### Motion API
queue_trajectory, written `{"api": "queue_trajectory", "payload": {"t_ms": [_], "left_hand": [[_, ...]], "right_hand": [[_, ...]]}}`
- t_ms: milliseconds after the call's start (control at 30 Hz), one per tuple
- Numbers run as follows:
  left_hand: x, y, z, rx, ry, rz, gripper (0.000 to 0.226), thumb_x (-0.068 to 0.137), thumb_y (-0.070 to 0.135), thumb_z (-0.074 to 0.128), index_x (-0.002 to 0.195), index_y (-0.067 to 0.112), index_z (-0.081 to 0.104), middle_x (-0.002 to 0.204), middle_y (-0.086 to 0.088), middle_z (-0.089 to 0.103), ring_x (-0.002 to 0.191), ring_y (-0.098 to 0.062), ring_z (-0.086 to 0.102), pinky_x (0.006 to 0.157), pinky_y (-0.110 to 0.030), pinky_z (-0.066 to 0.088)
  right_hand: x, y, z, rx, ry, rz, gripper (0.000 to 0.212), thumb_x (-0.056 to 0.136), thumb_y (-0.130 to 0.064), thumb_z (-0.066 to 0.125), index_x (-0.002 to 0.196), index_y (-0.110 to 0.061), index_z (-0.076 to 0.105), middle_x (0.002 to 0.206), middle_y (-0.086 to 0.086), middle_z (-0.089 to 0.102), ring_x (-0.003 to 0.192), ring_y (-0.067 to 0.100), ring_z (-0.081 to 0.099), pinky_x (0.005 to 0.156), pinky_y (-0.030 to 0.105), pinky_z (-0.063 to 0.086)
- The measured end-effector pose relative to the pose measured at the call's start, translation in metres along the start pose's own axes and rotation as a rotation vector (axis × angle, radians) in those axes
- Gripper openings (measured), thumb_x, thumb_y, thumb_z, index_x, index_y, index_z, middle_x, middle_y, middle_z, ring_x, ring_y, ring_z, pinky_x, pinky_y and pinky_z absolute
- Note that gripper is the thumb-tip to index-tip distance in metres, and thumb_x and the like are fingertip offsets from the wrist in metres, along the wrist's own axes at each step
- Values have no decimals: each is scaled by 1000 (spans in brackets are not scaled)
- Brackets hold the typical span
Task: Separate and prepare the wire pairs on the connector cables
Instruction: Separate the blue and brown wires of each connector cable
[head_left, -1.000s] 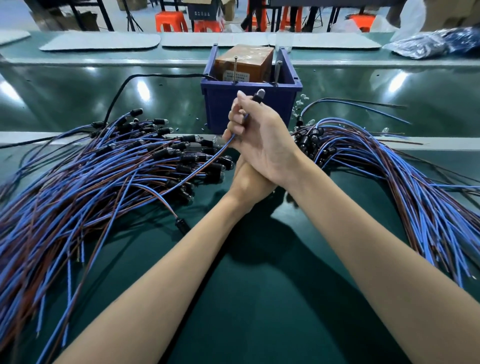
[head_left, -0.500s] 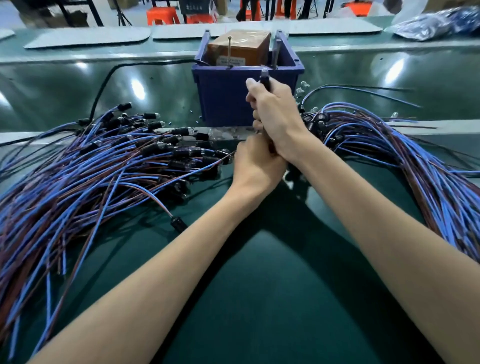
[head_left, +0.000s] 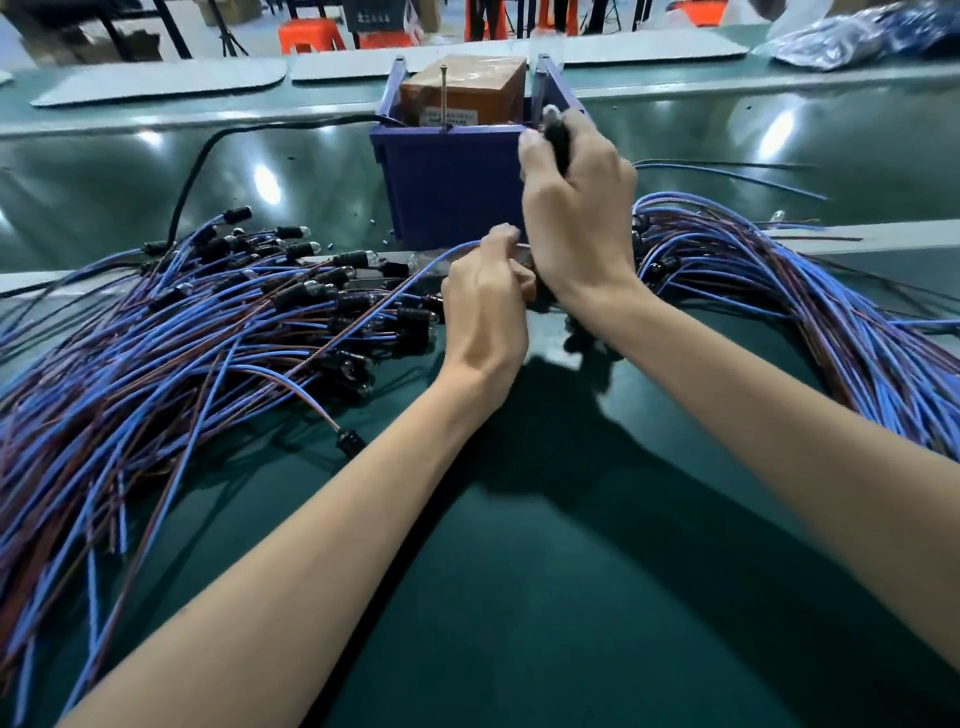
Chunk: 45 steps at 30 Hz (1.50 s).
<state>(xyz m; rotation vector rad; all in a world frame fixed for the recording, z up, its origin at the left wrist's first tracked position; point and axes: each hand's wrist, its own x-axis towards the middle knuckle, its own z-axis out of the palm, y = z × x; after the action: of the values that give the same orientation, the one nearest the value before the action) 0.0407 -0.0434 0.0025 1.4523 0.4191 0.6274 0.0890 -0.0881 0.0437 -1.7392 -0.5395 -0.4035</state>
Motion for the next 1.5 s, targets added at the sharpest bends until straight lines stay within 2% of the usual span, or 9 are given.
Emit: {"api": "queue_trajectory", "payload": {"t_ms": [233,433,533,667,800,933,1100,1233,1500], "left_hand": [[5,-3,-1,-62,190,37,34,97,29,25,107,21,57,65,-4,51,73,-30,46,79,-61,38],[7,-4,0,-71,256,91,14,101,26,33,97,23,46,77,-3,50,79,-29,44,74,-51,37],[8,-8,1,30,212,104,9,100,18,42,95,25,44,79,-1,56,85,-32,55,83,-49,43],[11,-13,3,176,99,166,8,96,12,51,98,18,48,73,5,58,76,-16,63,81,-38,48],[11,-18,7,328,-54,220,10,91,18,61,84,21,55,58,11,59,59,-6,66,60,-33,53],[9,-18,8,297,-61,175,19,90,23,64,74,26,54,57,9,63,63,-8,69,56,-36,51],[5,-11,8,272,-54,175,20,98,24,51,79,19,57,59,0,66,40,0,55,40,-17,41],[3,-10,5,115,-48,137,28,102,30,38,89,12,54,69,-4,67,42,-13,53,44,-25,43],[4,-8,2,138,17,170,27,95,42,50,78,21,51,68,9,66,59,-14,56,59,-36,50]], "right_hand": [[-7,1,-16,-141,-61,34,29,91,-16,49,63,-18,44,57,-7,50,59,16,44,55,22,29],[12,-17,-22,-459,-239,-51,36,90,-26,46,56,-16,37,59,3,42,68,29,43,59,27,23],[26,-23,-24,-532,-351,-27,31,90,-27,47,69,-6,58,68,8,52,70,29,47,52,34,31],[35,-25,-27,-486,-605,-3,26,92,-31,56,96,-10,71,90,7,69,83,22,65,66,23,49],[36,-29,-30,-456,-834,-54,26,89,-44,63,97,-22,73,79,-7,70,59,-7,55,48,5,37],[32,-32,-35,-224,-927,-38,28,83,-45,69,93,-20,75,68,-17,70,63,-5,61,58,7,43],[32,-30,-34,-217,-871,-87,14,82,-31,74,80,-18,73,72,-7,71,65,1,61,67,24,52],[34,-27,-30,-184,-725,-18,18,85,-24,73,75,-9,70,66,-1,70,53,4,61,56,21,52],[37,-16,-26,-290,-514,120,23,80,-22,74,80,1,73,65,5,71,63,8,68,77,24,56]]}}
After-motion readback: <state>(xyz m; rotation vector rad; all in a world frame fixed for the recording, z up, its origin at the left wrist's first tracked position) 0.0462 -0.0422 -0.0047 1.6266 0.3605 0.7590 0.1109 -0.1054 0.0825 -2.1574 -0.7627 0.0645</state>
